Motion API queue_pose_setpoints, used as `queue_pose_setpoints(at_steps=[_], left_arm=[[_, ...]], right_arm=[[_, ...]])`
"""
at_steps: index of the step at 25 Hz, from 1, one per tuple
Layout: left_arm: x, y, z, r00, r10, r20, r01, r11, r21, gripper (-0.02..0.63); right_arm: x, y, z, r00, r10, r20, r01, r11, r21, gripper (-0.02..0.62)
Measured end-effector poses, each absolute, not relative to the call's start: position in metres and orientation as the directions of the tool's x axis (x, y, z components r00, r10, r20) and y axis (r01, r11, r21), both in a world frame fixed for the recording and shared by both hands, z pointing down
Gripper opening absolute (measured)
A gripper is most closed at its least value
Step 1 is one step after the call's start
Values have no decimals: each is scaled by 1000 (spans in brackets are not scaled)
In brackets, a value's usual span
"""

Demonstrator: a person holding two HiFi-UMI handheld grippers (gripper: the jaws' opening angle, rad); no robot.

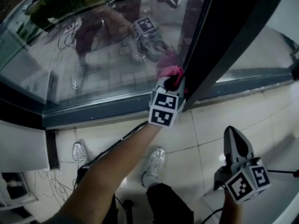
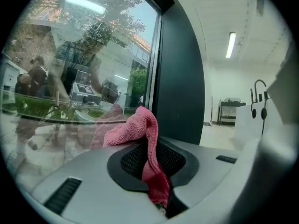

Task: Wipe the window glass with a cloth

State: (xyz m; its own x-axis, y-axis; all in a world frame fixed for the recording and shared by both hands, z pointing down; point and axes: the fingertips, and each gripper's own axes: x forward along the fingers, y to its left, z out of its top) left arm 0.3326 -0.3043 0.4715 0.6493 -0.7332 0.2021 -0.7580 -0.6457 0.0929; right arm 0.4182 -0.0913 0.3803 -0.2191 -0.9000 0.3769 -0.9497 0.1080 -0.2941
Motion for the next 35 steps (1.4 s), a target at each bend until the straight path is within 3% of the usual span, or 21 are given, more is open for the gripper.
queue_pose_setpoints(at_steps=[9,15,35], left_arm=[[341,-286,471,716,-671,193,-696,-709,114,51],[306,-251,462,739,-645,195,-670,-734,110,51],[-8,-231,398,523,-840,147,-853,-517,74,51]], right_arm=[[411,-93,379,-227,-896,382,-949,115,-293,8],[377,-97,364,-268,-895,356,-940,161,-302,8],[117,-150,346,-530,-798,288,-842,455,-290,8]])
